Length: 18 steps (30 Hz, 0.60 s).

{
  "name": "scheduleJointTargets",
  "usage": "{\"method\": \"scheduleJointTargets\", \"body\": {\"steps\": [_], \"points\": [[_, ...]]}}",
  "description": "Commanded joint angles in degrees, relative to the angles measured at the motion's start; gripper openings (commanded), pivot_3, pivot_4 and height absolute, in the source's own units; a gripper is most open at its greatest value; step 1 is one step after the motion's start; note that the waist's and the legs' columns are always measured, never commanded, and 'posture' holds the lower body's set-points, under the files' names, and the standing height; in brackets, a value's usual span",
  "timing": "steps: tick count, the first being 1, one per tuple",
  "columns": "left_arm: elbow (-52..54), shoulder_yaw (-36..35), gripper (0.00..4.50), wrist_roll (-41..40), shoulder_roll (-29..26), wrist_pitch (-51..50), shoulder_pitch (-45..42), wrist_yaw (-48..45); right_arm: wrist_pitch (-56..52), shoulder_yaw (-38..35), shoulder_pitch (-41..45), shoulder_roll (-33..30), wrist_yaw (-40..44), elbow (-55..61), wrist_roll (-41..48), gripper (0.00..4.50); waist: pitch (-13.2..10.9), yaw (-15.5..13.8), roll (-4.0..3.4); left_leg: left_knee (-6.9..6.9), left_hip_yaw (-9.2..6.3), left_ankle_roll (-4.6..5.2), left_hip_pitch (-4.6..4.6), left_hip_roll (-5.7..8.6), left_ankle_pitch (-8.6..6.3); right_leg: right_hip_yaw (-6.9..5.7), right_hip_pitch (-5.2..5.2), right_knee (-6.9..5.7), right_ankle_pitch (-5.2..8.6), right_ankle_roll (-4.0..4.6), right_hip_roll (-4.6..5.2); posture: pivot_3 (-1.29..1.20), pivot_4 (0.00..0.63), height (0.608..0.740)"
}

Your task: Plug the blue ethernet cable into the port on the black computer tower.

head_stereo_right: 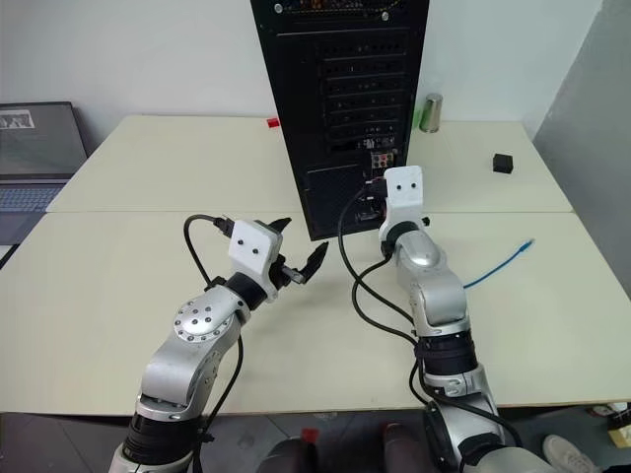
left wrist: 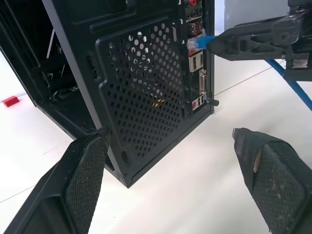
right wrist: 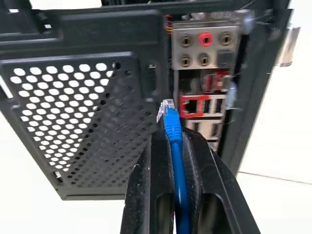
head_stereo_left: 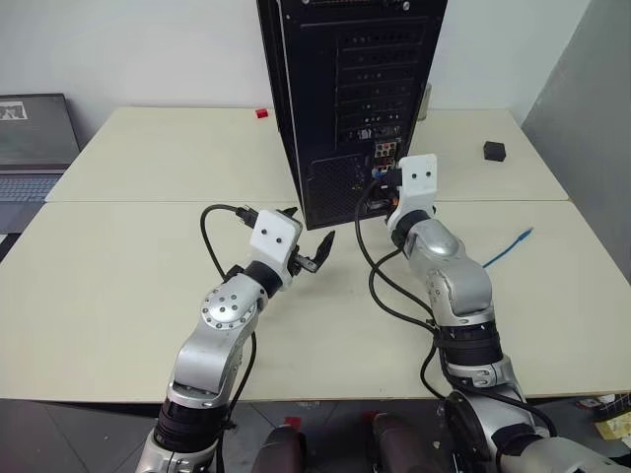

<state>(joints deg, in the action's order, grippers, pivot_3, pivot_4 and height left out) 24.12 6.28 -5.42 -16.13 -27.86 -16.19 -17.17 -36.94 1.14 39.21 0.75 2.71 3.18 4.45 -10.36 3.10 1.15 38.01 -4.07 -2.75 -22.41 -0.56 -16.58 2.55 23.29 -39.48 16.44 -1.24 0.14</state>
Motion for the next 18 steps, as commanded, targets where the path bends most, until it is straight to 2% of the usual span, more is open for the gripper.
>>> {"method": "scheduleJointTargets", "body": {"steps": [1,18], "points": [[1.6,-1.2,4.23,-0.2,-0.5,1.0,-0.7,-0.5,-1.0,-0.5,0.4,-0.4,0.4,4.4,0.9,0.0,0.0,-0.1,0.0,0.01,0.0,0.0,0.0,0.01,0.0,0.0,0.0,0.0,0.0,0.0,0.0,0.0,0.15,0.74],[2.4,-1.5,4.23,-1.9,-0.2,-1.3,-2.8,-1.4,-2.8,-4.7,1.9,1.3,-4.7,2.0,2.3,0.0,0.0,-0.3,0.0,0.03,0.0,0.01,-0.02,0.03,0.01,0.0,0.0,-0.02,0.0,0.0,0.01,0.0,0.15,0.74]]}}
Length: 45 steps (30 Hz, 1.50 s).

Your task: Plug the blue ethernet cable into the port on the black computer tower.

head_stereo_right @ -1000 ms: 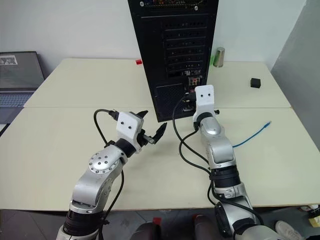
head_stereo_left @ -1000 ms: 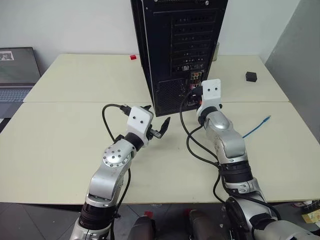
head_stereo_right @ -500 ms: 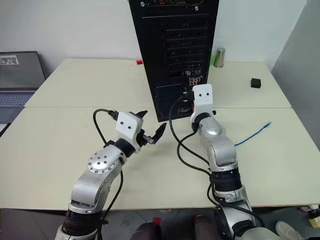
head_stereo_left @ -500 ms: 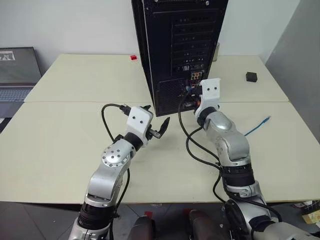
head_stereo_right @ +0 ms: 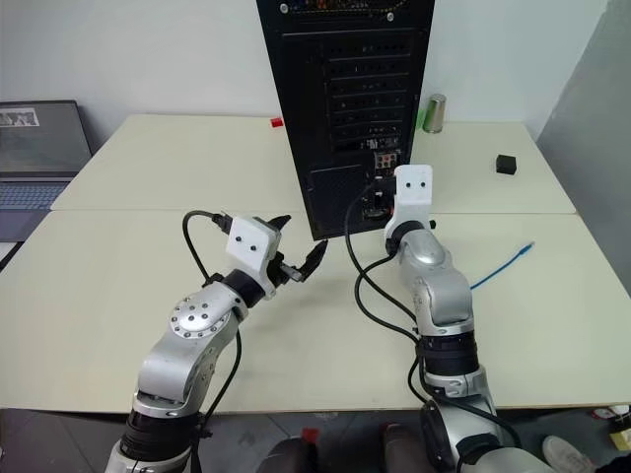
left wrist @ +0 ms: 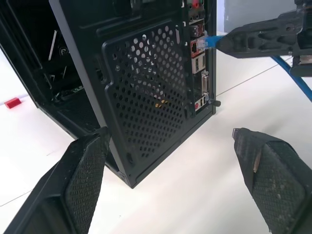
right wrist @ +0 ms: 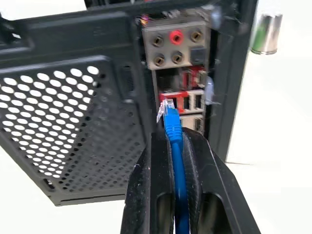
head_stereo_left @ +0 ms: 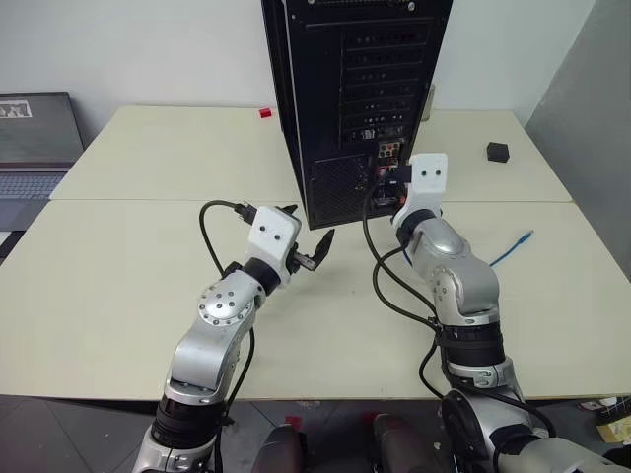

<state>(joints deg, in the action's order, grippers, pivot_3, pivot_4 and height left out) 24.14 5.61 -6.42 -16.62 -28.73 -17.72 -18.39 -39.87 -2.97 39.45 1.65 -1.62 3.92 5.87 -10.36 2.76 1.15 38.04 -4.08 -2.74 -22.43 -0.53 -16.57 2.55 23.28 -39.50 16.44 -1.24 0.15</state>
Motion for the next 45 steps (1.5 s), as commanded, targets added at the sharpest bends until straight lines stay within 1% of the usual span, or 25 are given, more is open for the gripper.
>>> {"method": "scheduleJointTargets", "body": {"steps": [1,6,20,45], "points": [[2.3,-1.0,4.23,-1.1,0.5,-0.8,-1.5,-0.1,0.1,-0.7,1.7,0.5,-0.3,1.2,1.0,0.0,0.0,0.0,0.0,0.0,0.0,0.0,0.0,0.0,0.0,0.0,0.0,0.0,0.0,0.0,0.0,0.0,0.15,0.74],[2.9,-1.5,4.23,-2.4,1.3,-2.4,-2.4,0.2,0.5,-1.1,2.2,0.8,-0.4,0.2,1.0,0.0,0.0,0.0,0.0,0.0,0.0,0.0,0.0,0.0,0.0,-0.01,0.0,-0.01,0.0,0.0,0.0,0.0,0.15,0.74],[3.9,-2.0,4.23,-3.1,0.9,-3.6,-1.9,0.3,2.7,-1.9,4.4,0.4,-0.4,-2.6,1.0,0.0,0.0,0.0,0.0,0.01,0.0,0.0,0.0,0.0,0.01,0.0,0.0,-0.03,0.0,0.0,0.0,0.0,0.15,0.74],[3.7,-1.9,4.23,-2.6,0.7,-3.3,-1.7,0.5,3.2,-0.8,3.2,0.8,0.6,-3.5,1.0,0.0,0.0,0.0,0.0,0.02,0.0,0.0,0.01,0.0,0.01,0.0,0.0,-0.05,0.0,0.0,0.0,0.0,0.15,0.74]]}}
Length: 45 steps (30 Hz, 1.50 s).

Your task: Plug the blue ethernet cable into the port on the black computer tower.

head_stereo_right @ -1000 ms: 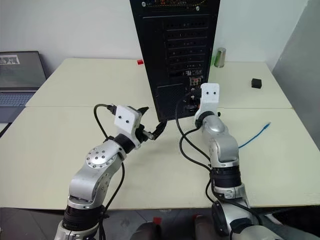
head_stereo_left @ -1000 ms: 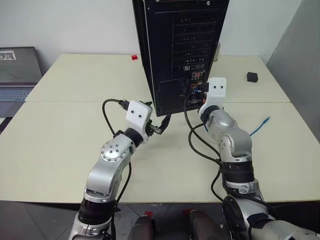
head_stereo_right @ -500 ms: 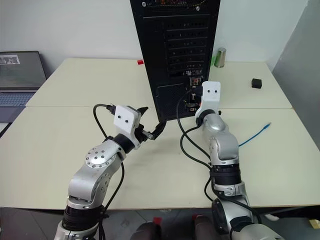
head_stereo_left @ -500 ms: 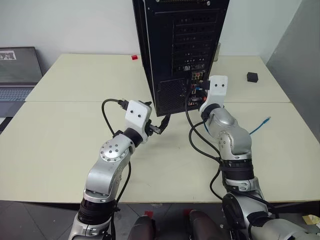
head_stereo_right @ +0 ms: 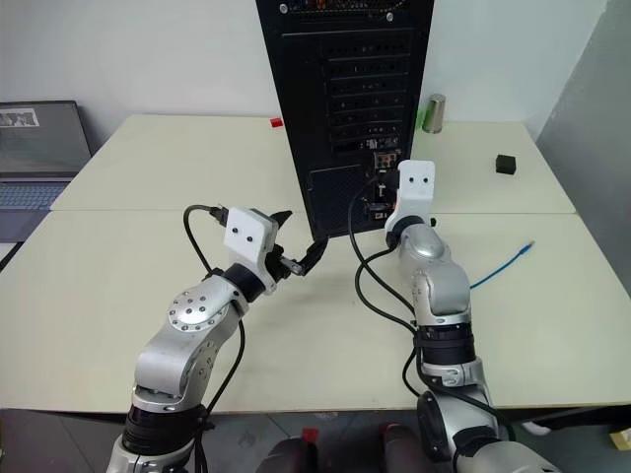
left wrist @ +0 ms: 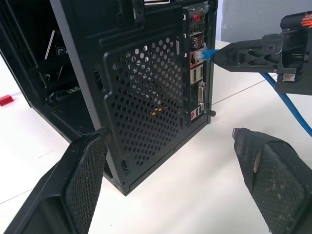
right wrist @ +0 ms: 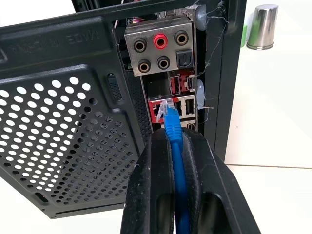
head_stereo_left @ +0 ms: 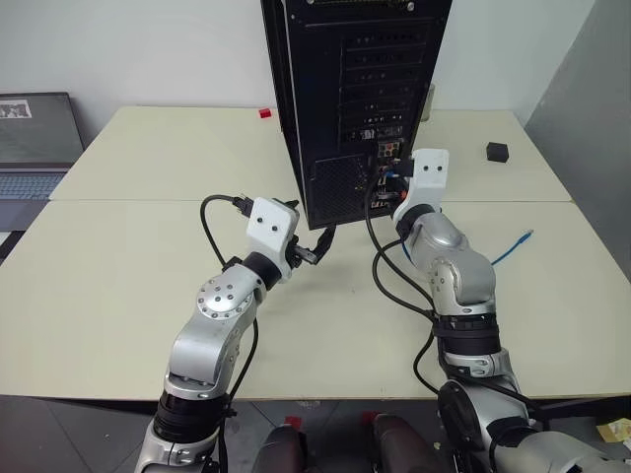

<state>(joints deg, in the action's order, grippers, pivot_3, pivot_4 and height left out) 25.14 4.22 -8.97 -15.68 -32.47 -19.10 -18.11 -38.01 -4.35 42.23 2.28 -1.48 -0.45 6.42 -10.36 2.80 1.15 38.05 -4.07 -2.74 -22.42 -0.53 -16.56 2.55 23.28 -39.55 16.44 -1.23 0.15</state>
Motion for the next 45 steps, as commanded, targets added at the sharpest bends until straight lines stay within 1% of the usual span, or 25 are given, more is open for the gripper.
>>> {"method": "scheduleJointTargets", "body": {"steps": [1,27,45], "points": [[2.7,-0.5,4.23,-0.1,-0.3,0.5,-0.4,0.2,1.3,0.7,0.3,0.1,0.6,0.8,0.4,0.0,0.0,0.0,0.0,0.0,0.0,0.0,0.0,0.0,0.0,0.0,0.0,0.0,0.0,0.0,0.0,0.0,0.15,0.74],[2.6,-0.4,4.23,0.1,-0.8,1.0,-0.2,-0.1,2.7,0.1,0.6,-0.7,0.0,-0.4,0.2,0.0,0.0,0.0,0.0,0.0,0.0,0.0,0.0,0.0,0.01,0.0,0.0,-0.01,0.0,0.0,0.0,0.0,0.15,0.74],[2.8,-0.5,4.23,0.1,-0.7,1.0,-0.1,0.2,3.2,-1.9,1.4,0.6,-1.8,-1.0,2.0,0.0,0.0,0.0,0.0,0.03,0.0,0.01,0.01,0.01,0.02,0.0,0.0,-0.07,0.0,0.0,0.0,0.0,0.15,0.74]]}}
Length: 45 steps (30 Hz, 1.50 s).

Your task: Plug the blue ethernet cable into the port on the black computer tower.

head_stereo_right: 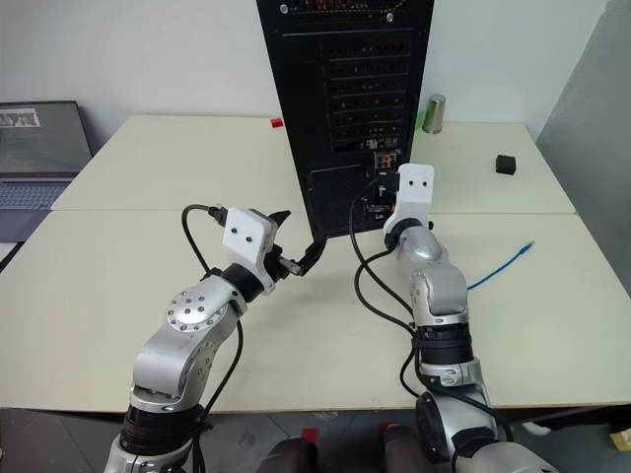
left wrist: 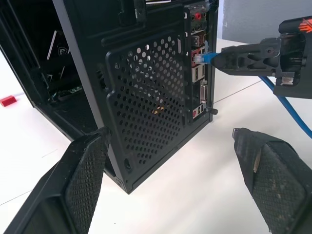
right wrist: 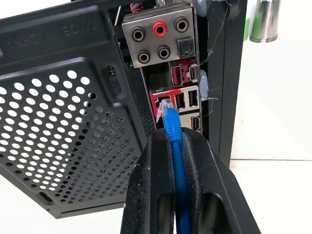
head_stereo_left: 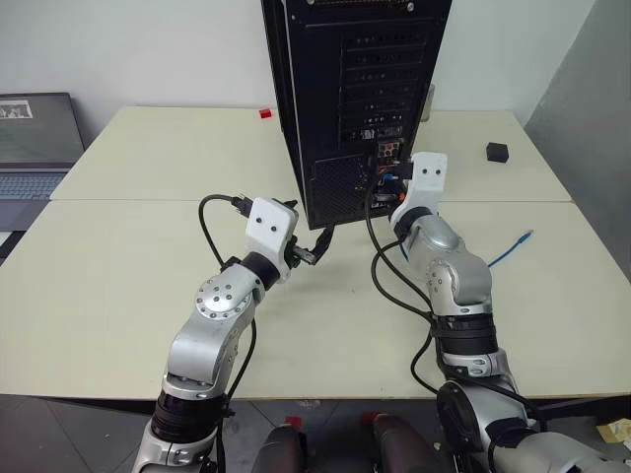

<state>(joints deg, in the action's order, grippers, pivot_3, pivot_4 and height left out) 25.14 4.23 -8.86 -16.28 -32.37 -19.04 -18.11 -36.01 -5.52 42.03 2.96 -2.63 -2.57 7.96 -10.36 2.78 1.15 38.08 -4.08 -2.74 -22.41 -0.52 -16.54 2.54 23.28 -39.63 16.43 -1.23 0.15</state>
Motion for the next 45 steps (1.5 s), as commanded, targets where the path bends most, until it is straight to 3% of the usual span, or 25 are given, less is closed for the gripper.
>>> {"method": "scheduleJointTargets", "body": {"steps": [1,28,45], "points": [[2.8,-0.5,4.23,0.0,-0.1,0.9,-0.2,0.2,1.3,-0.6,1.6,-0.1,-0.6,1.1,0.5,0.0,0.0,0.0,0.0,0.0,0.0,0.0,0.0,0.0,0.0,0.0,0.0,0.0,0.0,0.0,0.0,0.0,0.15,0.74],[2.9,-0.3,4.23,0.4,-0.4,1.1,0.1,0.3,5.7,6.5,1.4,-3.1,3.7,-0.7,-3.9,0.0,0.0,0.5,0.0,0.0,0.02,0.0,0.02,-0.02,0.01,0.02,0.01,-0.02,0.0,0.0,-0.01,0.0,0.15,0.74],[2.7,-0.4,4.23,0.4,-0.4,1.1,0.0,0.4,6.7,5.9,2.5,-1.3,3.2,-2.4,-3.7,0.0,0.0,0.5,0.0,-0.01,0.03,-0.01,0.04,-0.02,0.01,0.03,0.01,-0.06,0.0,0.0,-0.01,0.0,0.15,0.74]]}}
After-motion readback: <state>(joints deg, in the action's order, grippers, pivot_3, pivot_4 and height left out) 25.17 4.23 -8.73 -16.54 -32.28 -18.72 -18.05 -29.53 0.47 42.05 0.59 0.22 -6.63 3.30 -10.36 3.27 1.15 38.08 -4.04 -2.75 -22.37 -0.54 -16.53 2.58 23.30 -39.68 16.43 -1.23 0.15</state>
